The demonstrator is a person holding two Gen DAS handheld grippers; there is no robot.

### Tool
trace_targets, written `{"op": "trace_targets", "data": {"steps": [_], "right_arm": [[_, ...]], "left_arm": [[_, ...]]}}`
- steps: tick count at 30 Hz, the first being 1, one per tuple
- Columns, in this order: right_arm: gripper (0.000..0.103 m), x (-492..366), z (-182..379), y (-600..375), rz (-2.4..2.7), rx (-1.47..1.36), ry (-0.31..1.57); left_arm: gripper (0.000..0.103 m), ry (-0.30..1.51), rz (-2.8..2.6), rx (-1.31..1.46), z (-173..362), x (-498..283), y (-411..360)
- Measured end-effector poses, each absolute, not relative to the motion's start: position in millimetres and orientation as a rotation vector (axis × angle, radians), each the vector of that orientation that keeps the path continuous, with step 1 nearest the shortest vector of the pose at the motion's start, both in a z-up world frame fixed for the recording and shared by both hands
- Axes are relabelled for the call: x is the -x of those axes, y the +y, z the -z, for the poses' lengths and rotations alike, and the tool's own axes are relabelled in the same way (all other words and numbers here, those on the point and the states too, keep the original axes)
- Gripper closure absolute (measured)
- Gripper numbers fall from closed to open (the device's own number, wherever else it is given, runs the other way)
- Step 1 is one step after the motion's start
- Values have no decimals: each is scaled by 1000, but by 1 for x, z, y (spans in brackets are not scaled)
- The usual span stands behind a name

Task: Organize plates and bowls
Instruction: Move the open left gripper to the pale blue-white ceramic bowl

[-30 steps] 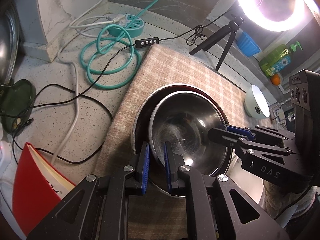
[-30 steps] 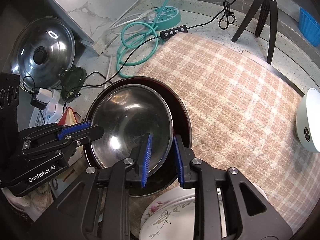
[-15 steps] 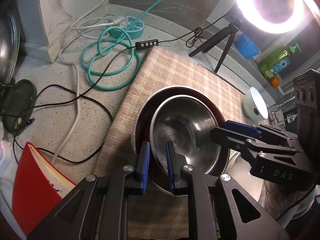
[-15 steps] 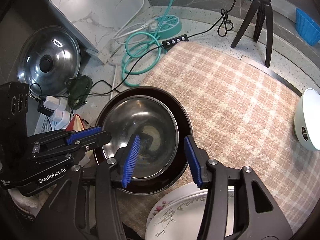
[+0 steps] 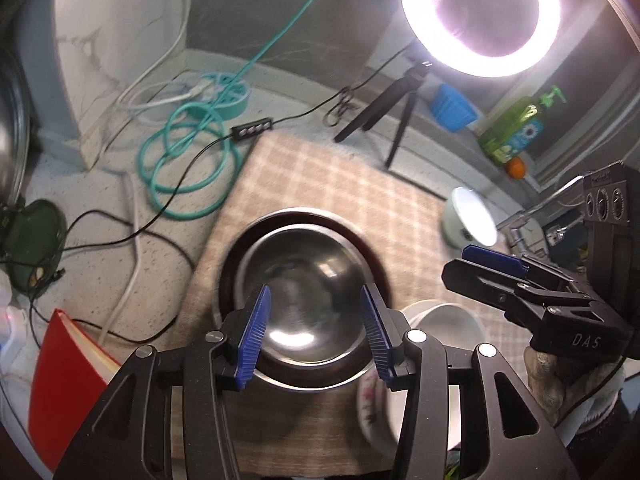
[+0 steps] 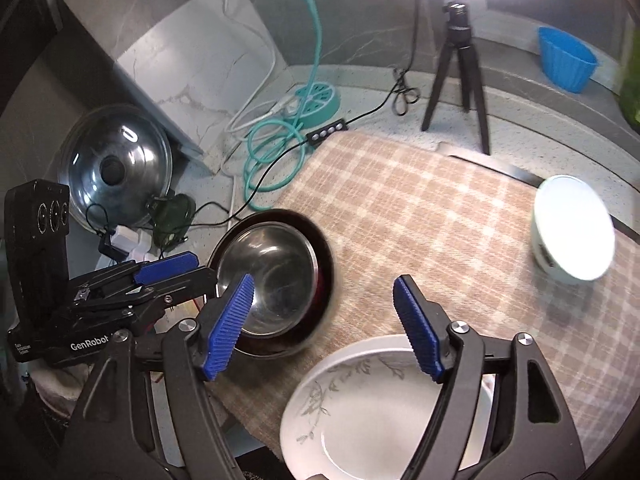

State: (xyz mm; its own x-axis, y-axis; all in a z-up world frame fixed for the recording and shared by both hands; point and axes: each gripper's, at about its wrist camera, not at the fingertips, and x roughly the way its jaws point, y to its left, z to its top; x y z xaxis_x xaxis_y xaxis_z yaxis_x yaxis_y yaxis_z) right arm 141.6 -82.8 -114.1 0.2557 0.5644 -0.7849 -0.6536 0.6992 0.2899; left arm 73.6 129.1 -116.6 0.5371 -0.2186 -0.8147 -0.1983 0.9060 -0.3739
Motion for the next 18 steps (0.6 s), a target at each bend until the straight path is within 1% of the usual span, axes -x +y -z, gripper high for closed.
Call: {"op": "trace_targets", "data": {"steps": [4, 18], "right_arm": [[27, -151, 102, -122, -767, 40, 997], [27, -187, 74, -258, -555, -3, 936]], "left_arm": [[56, 994, 44, 445, 106, -81, 113], [56, 998, 141, 430, 96, -117, 56]]}}
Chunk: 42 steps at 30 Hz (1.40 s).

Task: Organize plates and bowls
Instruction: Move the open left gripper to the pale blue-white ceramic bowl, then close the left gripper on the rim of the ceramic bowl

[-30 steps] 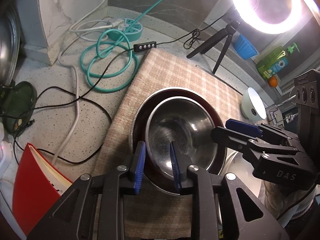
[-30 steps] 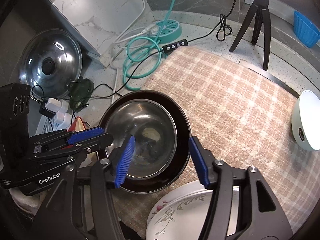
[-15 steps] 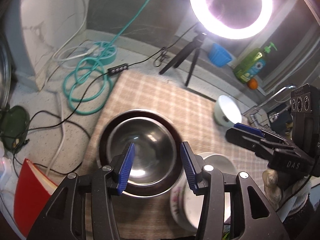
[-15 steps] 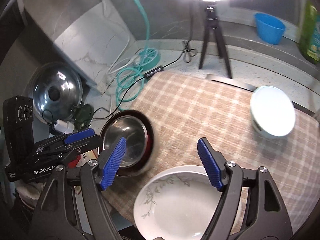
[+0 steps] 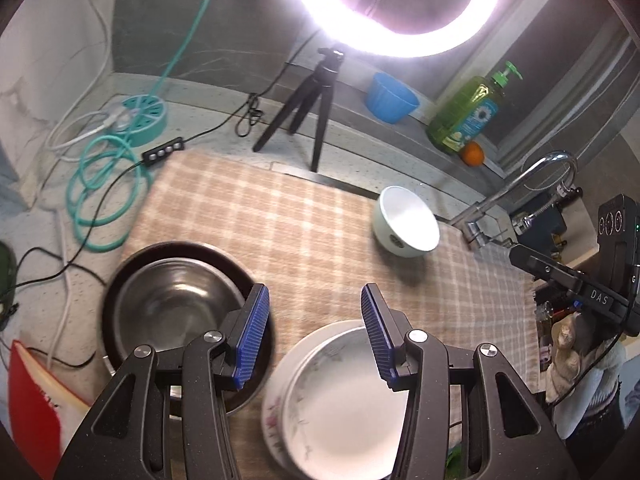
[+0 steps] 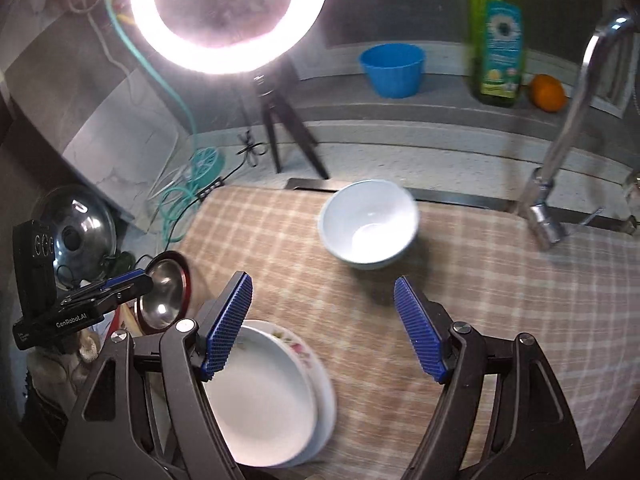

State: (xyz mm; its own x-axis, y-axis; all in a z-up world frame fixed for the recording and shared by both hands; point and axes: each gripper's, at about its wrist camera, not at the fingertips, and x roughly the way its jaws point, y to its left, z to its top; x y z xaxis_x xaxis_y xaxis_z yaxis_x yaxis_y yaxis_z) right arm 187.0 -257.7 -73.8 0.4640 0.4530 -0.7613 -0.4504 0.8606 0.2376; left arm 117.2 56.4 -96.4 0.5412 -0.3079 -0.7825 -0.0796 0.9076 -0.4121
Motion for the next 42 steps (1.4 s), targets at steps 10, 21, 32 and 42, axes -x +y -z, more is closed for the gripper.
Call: {"op": "trace_targets", "data": {"steps": [10, 21, 32, 42], "right_arm": [[27, -232, 95, -309, -520, -93, 978], [35, -277, 140, -305, -579, -164, 1100], [61, -312, 171, -286, -626, -206, 1195], [73, -335, 190, -273, -624, -224, 1226]], "left_arm": [[56, 1015, 217, 391, 100, -164, -5], [62, 1091, 207, 453, 133, -217, -26], [78, 1179, 192, 510, 158, -263, -33], [82, 1215, 183, 486, 172, -282, -36]]}}
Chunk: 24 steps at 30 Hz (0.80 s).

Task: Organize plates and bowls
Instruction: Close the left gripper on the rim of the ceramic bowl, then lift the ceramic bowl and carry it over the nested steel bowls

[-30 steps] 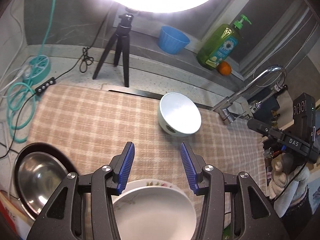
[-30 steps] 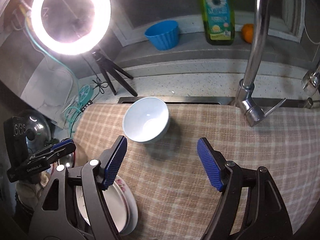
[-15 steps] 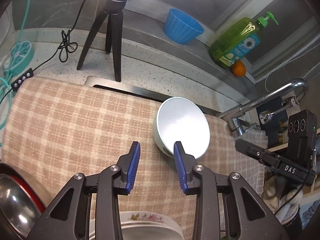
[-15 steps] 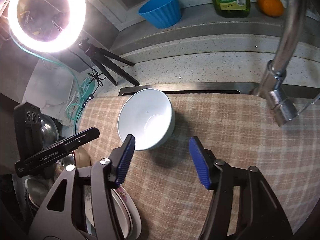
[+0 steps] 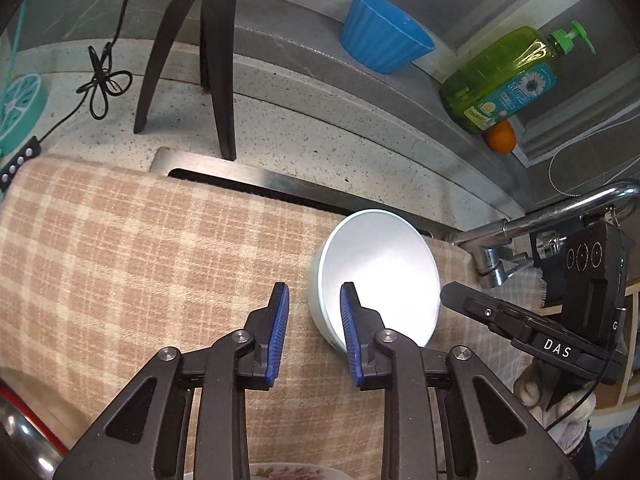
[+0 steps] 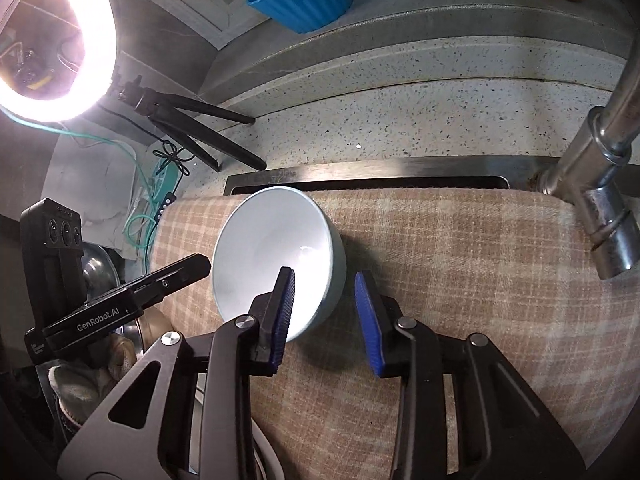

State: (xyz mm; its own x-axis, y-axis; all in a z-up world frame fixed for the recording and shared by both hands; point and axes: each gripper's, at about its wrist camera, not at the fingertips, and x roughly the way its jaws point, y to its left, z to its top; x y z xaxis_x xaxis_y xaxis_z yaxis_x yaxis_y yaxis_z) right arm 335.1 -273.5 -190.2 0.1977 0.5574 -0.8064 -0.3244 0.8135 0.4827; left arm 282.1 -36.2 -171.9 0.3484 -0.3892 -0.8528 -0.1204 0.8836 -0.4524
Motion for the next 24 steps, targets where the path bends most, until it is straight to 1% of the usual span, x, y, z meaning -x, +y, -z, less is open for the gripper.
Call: {"op": "trace_targets", "data": {"steps": [3, 7, 10, 12, 14, 24], "right_arm": [[77, -339, 195, -270, -621, -220, 1233], [87, -344, 202, -269, -615, -225, 1250], [89, -344, 206, -267, -612, -222, 1258], [89, -344, 205, -266, -608, -216, 1254], [90, -344, 205, -266, -605, -215, 1252], [91, -335, 199, -266, -591, -224, 1242]], "left_arm": [[82, 1227, 190, 477, 176, -286, -41], [82, 1235, 195, 470, 180, -290, -42], [87, 1238, 197, 466, 181, -291, -42], [88, 1242, 205, 463, 182, -291, -43], [92, 1244, 207, 458, 184, -292, -43], [93, 1239, 217, 452, 181, -286, -46]]}}
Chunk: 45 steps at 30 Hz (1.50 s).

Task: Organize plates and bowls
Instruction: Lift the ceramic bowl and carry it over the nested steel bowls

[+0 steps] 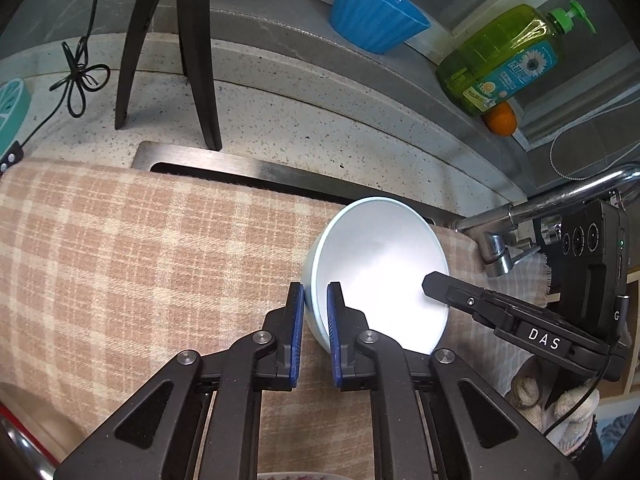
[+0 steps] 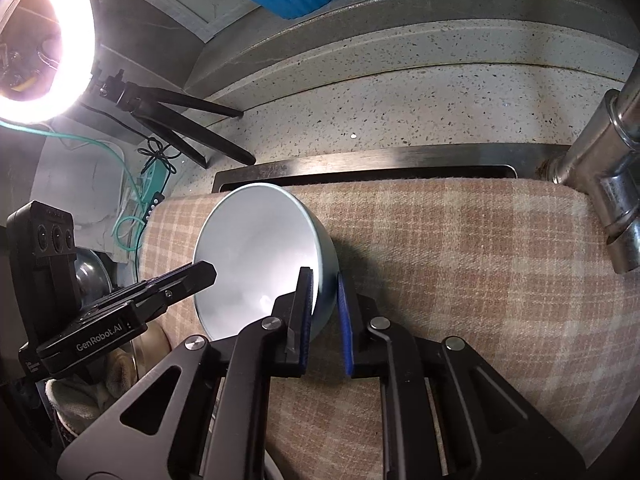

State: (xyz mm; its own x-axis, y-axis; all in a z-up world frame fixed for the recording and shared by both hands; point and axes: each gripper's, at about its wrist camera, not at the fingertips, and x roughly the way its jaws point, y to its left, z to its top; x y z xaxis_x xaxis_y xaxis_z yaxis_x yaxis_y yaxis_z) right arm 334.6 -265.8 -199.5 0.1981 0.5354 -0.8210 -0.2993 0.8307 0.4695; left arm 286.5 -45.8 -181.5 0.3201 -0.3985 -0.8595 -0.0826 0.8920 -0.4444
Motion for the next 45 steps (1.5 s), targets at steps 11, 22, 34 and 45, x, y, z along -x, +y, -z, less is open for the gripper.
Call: {"op": "trace_targets", "data": {"steps": [11, 22, 34, 45], "right_arm": [[91, -300, 167, -263, -620, -203, 1183], [91, -246, 136, -248, -662, -166, 1136], [91, -199, 112, -211, -726, -120, 1093], [91, -166, 117, -146, -821, -61, 1113]], "left_arm": [[93, 1175, 235, 468, 154, -257, -34], [93, 1102, 246, 495, 126, -213, -16], [93, 1037, 221, 523, 102, -158, 18], [93, 1007, 142, 548, 96, -111, 72]]}}
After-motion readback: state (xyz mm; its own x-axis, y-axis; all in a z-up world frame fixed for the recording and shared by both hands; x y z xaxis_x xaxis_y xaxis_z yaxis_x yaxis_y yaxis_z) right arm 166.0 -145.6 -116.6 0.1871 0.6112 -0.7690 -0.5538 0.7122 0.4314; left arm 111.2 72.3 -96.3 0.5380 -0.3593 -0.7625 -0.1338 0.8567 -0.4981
